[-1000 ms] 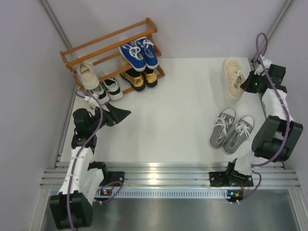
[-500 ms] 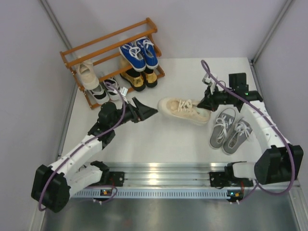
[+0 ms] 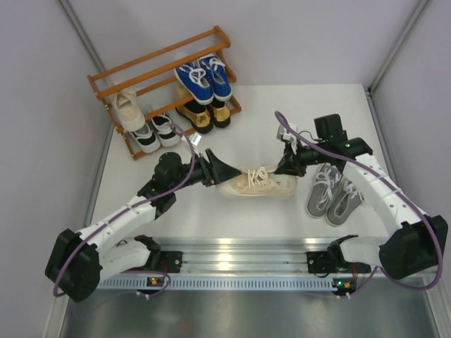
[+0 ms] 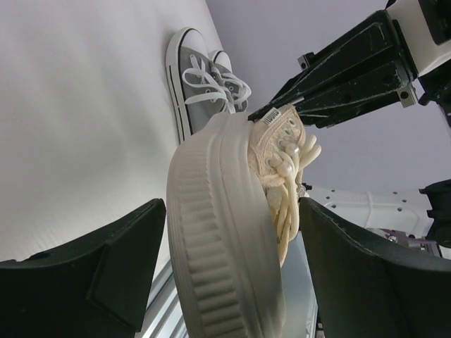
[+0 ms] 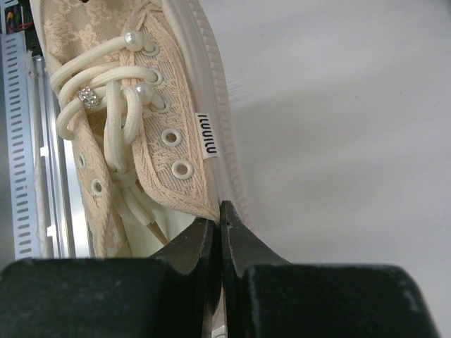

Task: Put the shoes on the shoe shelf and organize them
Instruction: Pick up the shoe at the center of the board.

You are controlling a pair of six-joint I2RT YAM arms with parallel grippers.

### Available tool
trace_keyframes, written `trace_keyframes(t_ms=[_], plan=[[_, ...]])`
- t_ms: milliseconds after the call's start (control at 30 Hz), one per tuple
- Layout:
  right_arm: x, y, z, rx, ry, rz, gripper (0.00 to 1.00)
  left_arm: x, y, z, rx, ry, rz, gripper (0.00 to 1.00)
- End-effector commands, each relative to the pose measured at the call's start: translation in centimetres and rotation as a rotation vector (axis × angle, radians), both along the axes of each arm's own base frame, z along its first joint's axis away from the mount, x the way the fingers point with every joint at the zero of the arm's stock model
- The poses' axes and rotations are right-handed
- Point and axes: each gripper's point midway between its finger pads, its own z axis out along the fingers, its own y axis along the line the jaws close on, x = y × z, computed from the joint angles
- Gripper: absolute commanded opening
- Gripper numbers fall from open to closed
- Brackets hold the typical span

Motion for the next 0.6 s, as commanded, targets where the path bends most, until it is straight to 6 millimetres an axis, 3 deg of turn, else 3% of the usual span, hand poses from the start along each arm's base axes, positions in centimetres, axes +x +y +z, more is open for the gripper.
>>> trace_keyframes(t_ms=[0, 233, 567], plan=[[0.3, 1.2, 3.3, 0.082, -0.105, 0.039, 0.0, -1.0, -0.2, 1.7, -0.06, -0.042, -0.044, 0.81], [0.5, 1.1, 3.6, 0.095, -0.12, 0.02, 0.0, -0.9, 0.8, 1.4, -0.027, -0.055, 0.011, 0.87], [1.4, 1.7, 3.2, 0.185, -0.051, -0.056, 0.0, 0.3, 0.5, 0.4, -0.032, 0.015, 0.066, 0.8]])
